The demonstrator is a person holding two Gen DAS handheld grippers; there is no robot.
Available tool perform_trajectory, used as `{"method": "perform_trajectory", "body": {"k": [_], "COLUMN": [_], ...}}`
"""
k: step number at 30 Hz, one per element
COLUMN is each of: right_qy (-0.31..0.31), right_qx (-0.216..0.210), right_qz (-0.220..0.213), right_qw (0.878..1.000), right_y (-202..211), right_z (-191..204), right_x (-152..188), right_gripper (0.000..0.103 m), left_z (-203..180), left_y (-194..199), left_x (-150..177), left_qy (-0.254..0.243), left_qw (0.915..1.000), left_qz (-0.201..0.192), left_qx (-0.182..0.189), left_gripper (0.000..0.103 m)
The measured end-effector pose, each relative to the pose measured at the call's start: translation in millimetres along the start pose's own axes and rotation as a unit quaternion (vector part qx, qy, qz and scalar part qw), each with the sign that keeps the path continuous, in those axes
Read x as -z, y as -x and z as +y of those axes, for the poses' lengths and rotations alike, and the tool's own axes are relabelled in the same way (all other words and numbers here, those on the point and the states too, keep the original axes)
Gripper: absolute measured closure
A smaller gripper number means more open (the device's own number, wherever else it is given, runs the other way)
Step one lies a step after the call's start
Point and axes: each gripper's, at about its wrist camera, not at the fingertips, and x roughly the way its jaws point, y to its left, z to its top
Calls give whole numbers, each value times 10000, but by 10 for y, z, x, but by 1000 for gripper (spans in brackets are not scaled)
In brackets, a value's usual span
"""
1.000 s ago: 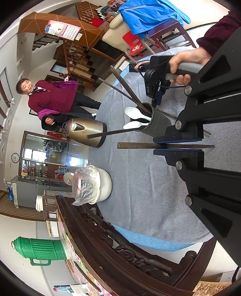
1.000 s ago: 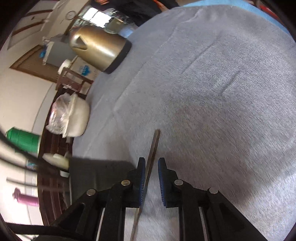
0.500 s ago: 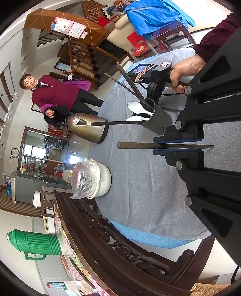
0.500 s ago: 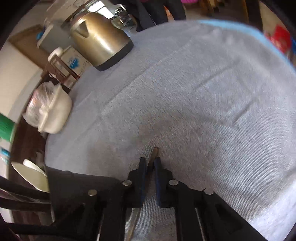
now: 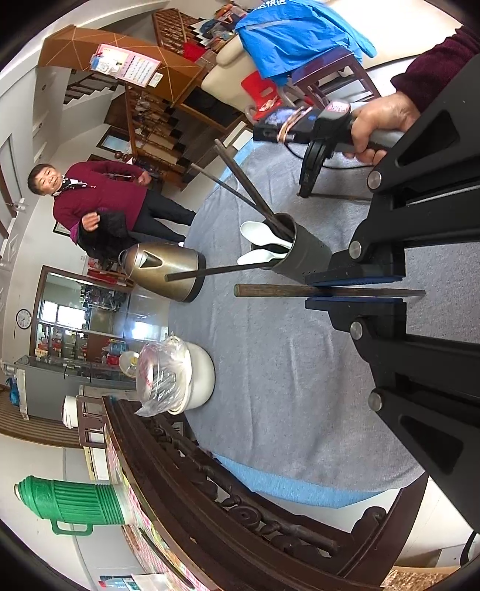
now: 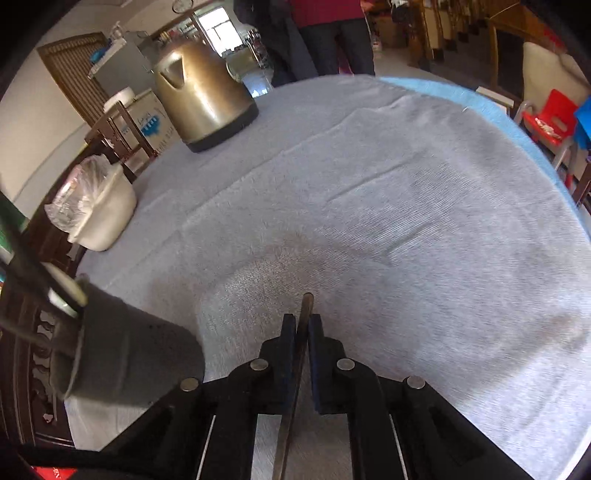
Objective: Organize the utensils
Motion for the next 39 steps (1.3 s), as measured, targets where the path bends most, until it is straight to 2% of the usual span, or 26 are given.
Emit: {"method": "perform_trajectory", "body": {"k": [3,11,16,22,24,25,29,34,39], "right_qy": [16,31,-50,-645,-738,-757,-1180,-1149,-1092], "right_qx": [-171,-972,-1140,-1071,-1110,-947,-942,-684,-400], "right_qz": [-183,-555,-465,100,13,13,321,633,757], "right_qw": [9997,9937,9924,9921,9911,9926,9880,9890,9903], "right_y": [207,805,971,640,568,522,368,209,56], "right_z": [-72,-244,-372,-566,-624,-651,-780,-727,-630], "right_x": [42,144,182,116,101,91,41,-44,-65], "right_gripper": [96,97,96,90,90,90,90,89,88], "left_z": [-31,-85,-155,-233,-234,-231,-227,-242,-244], "left_y": [15,75,121,98,99,97,74,80,116], "left_x": [12,52,96,130,121,116,101,101,117], "left_qy": [-45,-91,-129,-184,-198,-197,-198,-227,-246], "left_qw": [10000,9999,9999,9998,9998,9998,9997,9997,9997], "left_qz": [-10,-12,-52,16,21,24,44,34,22], "left_qx": [-36,-78,-46,-64,-82,-86,-99,-59,-69], "left_gripper": [98,98,98,98,98,98,98,98,98]}}
